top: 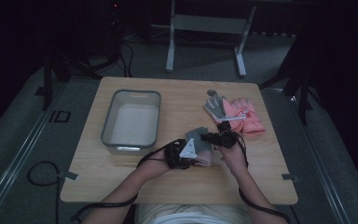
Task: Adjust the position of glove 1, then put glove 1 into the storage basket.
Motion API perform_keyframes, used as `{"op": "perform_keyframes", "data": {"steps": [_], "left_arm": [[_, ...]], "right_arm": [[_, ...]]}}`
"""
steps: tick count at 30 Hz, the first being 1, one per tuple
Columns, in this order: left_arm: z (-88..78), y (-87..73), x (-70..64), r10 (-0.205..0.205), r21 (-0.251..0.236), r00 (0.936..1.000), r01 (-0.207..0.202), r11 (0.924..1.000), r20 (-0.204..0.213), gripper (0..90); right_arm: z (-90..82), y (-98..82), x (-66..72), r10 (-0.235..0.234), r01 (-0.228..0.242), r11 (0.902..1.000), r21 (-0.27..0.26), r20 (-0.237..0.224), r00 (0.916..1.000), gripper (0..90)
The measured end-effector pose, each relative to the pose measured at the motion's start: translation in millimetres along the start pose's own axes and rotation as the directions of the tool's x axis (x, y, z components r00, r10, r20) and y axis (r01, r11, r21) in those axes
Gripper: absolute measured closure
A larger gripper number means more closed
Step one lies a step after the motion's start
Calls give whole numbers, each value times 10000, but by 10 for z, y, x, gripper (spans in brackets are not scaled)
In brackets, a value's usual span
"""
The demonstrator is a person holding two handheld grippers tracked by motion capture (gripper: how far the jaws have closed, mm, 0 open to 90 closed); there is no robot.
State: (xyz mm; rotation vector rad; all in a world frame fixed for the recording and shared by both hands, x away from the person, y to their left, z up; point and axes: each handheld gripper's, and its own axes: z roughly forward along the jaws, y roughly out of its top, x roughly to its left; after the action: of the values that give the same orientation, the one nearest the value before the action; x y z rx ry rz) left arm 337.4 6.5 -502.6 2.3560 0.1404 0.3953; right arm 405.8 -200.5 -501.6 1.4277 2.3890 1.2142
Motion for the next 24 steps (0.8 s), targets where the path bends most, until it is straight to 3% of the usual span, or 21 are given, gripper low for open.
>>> {"op": "perform_keyframes", "data": {"steps": [7,10,24], "left_arm": [[-262,110,194,220,59,9997,-220,9997,-84,698],[-366,140,264,264,231,9991,-256,9994,-324,695],[-840,86,404,475,771,9930,-393,9962,-1085,692]], "right_arm": [[-84,213,95,-308,306,9987,-395,-37,9995,740],[-108,321,157,-436,435,9973,-586,1,9990,742],[-23,722,505,-1084,1048,9906,-878,-373,9934,743]]}}
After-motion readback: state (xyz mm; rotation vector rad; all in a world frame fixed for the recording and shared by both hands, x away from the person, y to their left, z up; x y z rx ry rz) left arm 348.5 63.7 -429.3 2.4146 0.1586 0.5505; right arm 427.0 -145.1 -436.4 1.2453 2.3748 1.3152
